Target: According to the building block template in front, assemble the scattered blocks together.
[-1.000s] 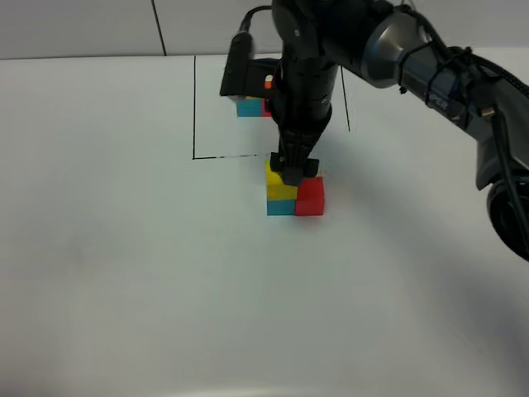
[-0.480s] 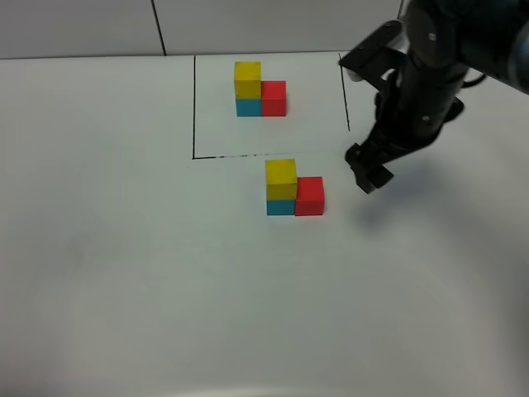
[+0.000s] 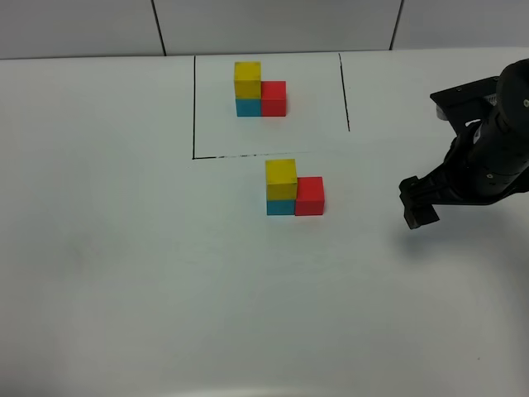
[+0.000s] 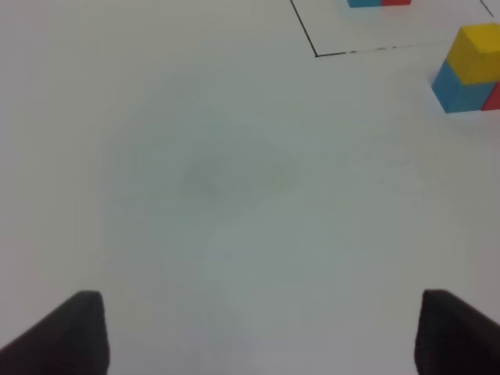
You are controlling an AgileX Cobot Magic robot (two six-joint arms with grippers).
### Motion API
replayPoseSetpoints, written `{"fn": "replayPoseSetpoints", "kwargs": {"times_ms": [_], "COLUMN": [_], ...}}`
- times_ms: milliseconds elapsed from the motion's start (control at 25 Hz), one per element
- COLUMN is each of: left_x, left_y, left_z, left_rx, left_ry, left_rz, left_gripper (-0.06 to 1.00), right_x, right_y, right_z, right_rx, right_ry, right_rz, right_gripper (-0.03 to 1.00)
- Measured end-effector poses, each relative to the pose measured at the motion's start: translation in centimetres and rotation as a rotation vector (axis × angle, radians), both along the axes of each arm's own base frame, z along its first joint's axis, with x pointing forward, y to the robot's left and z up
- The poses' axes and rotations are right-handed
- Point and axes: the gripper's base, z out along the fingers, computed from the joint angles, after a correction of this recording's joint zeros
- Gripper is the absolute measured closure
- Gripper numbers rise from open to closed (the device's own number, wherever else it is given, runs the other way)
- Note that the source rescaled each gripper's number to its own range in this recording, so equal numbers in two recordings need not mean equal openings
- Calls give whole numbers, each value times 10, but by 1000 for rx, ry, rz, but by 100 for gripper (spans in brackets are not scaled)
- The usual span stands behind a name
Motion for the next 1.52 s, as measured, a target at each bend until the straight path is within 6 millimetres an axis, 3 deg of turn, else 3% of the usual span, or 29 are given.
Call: {"fn": "replayPoseSetpoints", "kwargs": {"times_ms": [360, 680, 920, 1160, 1320, 1520], "left_x": [0, 0, 0, 0, 0, 0], "left_y": [0, 0, 0, 0, 0, 0], "left_z": [0, 0, 0, 0, 0, 0], "left_rx": [-1, -1, -1, -1, -1, -1], "left_ry": [0, 0, 0, 0, 0, 0], "left_rz": [0, 0, 0, 0, 0, 0], "left_gripper": [19, 19, 19, 19, 19, 19], "right_x": [6, -3, -27, -59, -92, -132], "right_y": [-4, -18, -35, -69, -79, -83], "right_z": [9, 68, 117, 155, 162, 149], "right_rx": [28, 74, 89, 80, 76, 81], "right_ry": [-88, -369, -548, -690, -747, -764], "right_rz": [-39, -64, -90, -186, -209, -214], "right_gripper": [2, 2, 2, 2, 2, 2]}}
